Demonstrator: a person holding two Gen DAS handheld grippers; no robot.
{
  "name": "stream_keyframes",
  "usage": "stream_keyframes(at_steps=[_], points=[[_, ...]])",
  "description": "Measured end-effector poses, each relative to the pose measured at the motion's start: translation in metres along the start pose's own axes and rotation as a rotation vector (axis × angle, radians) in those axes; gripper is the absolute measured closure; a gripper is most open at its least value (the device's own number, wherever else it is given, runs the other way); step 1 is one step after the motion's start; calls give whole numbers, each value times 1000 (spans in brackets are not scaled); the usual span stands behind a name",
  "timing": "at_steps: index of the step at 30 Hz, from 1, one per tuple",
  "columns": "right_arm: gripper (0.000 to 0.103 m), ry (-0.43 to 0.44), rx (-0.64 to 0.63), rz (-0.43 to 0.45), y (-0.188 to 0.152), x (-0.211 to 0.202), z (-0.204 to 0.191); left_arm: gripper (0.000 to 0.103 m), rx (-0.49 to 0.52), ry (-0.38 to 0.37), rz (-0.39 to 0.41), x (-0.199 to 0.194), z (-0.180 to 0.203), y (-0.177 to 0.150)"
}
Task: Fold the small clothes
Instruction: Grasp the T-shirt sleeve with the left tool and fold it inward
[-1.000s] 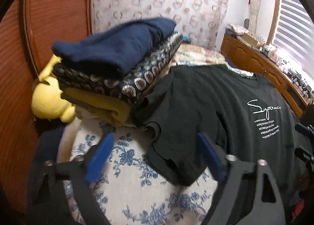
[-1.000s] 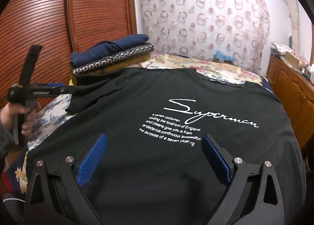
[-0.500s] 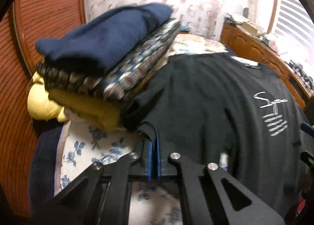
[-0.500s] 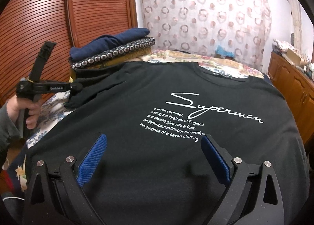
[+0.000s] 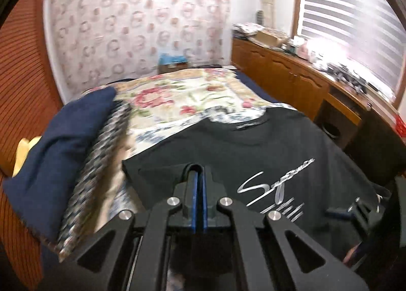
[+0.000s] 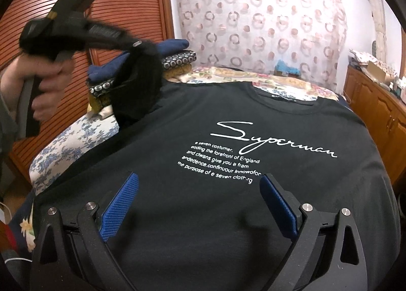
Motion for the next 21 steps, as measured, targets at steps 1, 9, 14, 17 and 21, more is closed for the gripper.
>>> stream_keyframes(at_steps=[1, 9, 14, 17, 21], points=[[5, 1, 4, 1, 0, 0, 1, 103, 1, -15, -12, 4, 6, 3], [5, 13, 37, 4, -3, -4, 4, 76, 7, -86, -25, -4, 29, 0], [5, 10, 46, 10, -3, -6, 7, 57, 6, -19, -47, -17, 2, -32], [5, 10, 45, 9, -3, -5, 7, 51, -13, 10, -123, -11, -23, -68], [5, 10, 44, 3, -4, -6, 5, 47, 3, 60, -197, -3, -42, -107]])
Point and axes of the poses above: each gripper's, at about its wrist camera, not at the fingertips, and x roughly the way its jaws point, z to its right, y to its top, the point moved 6 cm from there along x, roughly the way its jaws point, and after that the axes turned 12 degrees about z, right-handed, at the moved point
